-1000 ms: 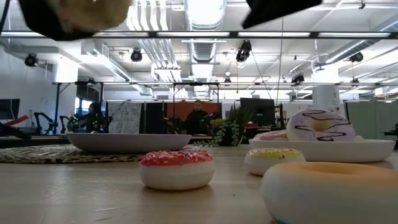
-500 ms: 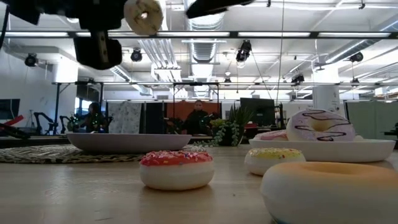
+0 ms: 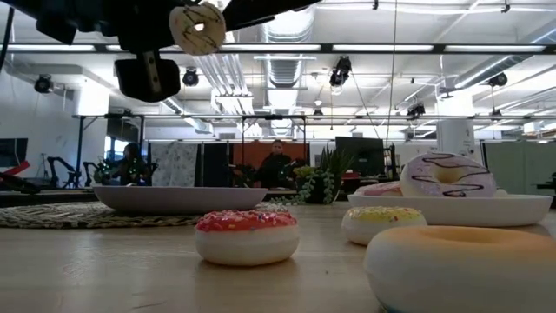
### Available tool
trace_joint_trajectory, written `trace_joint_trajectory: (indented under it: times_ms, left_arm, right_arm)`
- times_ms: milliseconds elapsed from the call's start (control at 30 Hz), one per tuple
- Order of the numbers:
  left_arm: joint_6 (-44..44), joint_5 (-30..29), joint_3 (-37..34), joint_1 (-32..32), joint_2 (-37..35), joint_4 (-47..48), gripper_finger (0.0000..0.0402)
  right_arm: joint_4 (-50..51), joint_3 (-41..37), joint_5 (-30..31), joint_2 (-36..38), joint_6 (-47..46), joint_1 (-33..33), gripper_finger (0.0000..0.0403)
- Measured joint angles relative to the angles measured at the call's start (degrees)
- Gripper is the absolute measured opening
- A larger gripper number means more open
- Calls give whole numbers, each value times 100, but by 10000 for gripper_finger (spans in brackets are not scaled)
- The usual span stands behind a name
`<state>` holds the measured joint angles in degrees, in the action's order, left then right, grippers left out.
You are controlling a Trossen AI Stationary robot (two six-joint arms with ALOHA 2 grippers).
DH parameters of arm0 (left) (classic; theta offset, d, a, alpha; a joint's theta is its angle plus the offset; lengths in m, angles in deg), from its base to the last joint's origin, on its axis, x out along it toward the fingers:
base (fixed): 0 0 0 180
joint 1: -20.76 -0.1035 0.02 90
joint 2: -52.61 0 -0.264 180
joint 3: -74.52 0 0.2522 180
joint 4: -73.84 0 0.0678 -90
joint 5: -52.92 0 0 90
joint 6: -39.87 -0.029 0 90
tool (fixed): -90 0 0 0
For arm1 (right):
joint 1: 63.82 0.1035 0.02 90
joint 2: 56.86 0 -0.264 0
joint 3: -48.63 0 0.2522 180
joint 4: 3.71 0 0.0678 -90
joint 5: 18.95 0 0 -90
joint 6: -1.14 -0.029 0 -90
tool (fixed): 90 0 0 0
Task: Pick & Place donuts
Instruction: Put the small white donut on the purple plate
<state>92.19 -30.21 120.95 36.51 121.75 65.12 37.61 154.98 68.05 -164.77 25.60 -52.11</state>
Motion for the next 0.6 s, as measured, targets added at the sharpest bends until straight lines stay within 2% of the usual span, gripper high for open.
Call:
trace_joint_trajectory:
  times_ms: [433,600]
  left_arm:
    - [-290,23,-13,-352,-9,-89,0]
    - [-293,194,-13,-421,-9,-113,0]
  right_arm:
    - [-86,24,-31,-36,-273,-73,198]
    - [-55,7,-50,-36,-308,-74,171]
